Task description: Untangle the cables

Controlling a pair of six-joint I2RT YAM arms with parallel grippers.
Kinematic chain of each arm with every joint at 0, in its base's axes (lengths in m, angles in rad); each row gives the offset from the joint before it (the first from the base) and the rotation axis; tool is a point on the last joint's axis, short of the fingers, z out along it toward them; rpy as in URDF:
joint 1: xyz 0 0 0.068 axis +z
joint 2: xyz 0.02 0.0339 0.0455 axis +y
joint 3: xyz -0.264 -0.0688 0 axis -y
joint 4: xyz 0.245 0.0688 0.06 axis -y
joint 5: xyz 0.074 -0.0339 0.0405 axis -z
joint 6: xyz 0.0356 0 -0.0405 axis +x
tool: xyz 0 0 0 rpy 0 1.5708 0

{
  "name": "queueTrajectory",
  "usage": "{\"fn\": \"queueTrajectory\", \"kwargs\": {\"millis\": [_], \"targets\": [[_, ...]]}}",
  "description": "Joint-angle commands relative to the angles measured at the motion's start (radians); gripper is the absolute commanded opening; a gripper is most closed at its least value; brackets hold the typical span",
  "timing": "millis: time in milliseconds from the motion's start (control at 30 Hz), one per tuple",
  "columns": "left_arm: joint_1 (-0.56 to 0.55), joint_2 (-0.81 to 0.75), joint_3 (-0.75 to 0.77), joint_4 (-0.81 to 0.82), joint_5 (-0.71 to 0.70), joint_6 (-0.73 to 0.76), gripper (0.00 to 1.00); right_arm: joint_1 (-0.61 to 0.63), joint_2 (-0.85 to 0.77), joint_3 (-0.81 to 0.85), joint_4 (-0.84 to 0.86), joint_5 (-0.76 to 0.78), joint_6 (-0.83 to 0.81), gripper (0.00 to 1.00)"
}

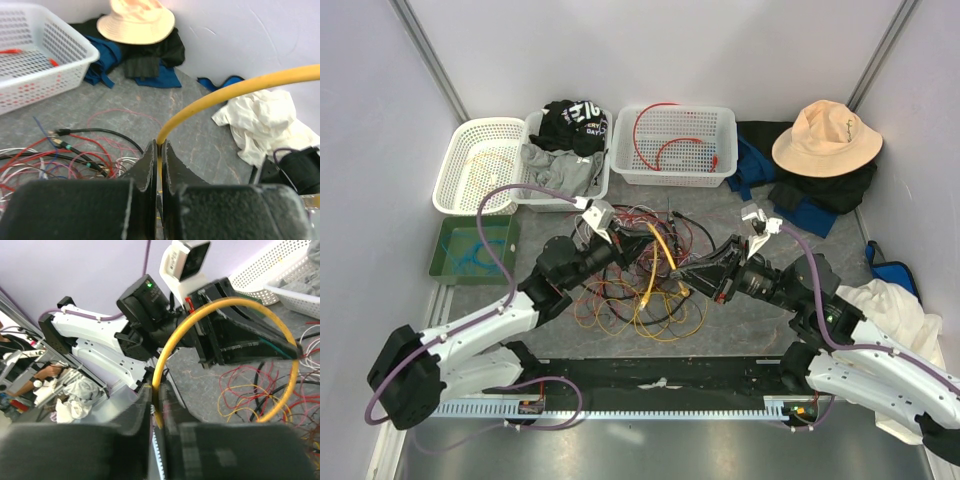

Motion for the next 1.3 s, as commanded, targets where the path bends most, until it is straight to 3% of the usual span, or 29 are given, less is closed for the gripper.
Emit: {"fn": "queueTrajectory", "kwargs": {"millis": [0,67,100,167,200,267,400,433,533,600,667,767,1000,1167,1267], "targets": [[-0.001,-0.085,0.074,-0.109,-0.147,0.051,0.02,0.002,-0.024,0.047,-0.02,0.047,-0.032,0.26],[-0.001,-0.102,0.105,-0.154,-0.202,0.065,0.02,0.002,-0.03,0.042,-0.027,0.061,-0.038,0.28],[0.0,-0.108,0.119,-0.205,-0.223,0.068,0.02,0.004,-0.036,0.041,-0.032,0.079,-0.043,0.44],[0.003,-0.114,0.178,-0.267,-0.305,0.068,0.02,0.004,-0.039,0.044,-0.066,0.105,-0.059,0.68],[0.008,-0.113,0.206,-0.36,-0.341,0.059,0.02,0.002,-0.044,0.047,-0.083,0.119,-0.067,0.87],[0.032,-0.091,0.311,-0.468,-0.453,0.047,0.02,0.004,-0.05,0.048,-0.134,0.169,-0.081,0.97],[0.182,0.005,0.54,-0.799,-0.57,-0.066,0.02,0.004,-0.082,0.032,-0.228,0.283,-0.109,0.98],[0.285,0.033,0.58,-0.903,-0.567,-0.096,0.02,0.002,-0.093,0.022,-0.238,0.297,-0.11,0.98],[0.449,0.146,0.724,-1.005,-0.576,-0.162,0.02,0.002,-0.125,-0.018,-0.254,0.351,-0.113,0.98],[0.502,0.255,0.852,-1.086,-0.605,-0.159,0.02,0.004,-0.145,-0.045,-0.271,0.372,-0.112,0.98],[0.542,0.326,0.98,-1.173,-0.74,-0.179,0.02,0.004,-0.157,-0.065,-0.288,0.383,-0.113,0.98],[0.559,0.426,1.105,-1.313,-1.011,-0.362,0.02,0.004,-0.176,-0.082,-0.299,0.394,-0.119,0.98],[0.585,0.531,1.151,-1.391,-1.332,-0.504,0.02,0.005,-0.168,-0.117,-0.29,0.398,-0.135,0.98],[0.68,0.617,1.219,-1.635,-1.328,-0.842,0.02,0.004,-0.128,-0.157,-0.236,0.355,-0.118,0.98],[0.772,0.669,1.225,-1.709,-1.233,-0.95,0.02,0.002,-0.105,-0.176,-0.205,0.338,-0.11,0.98]]}}
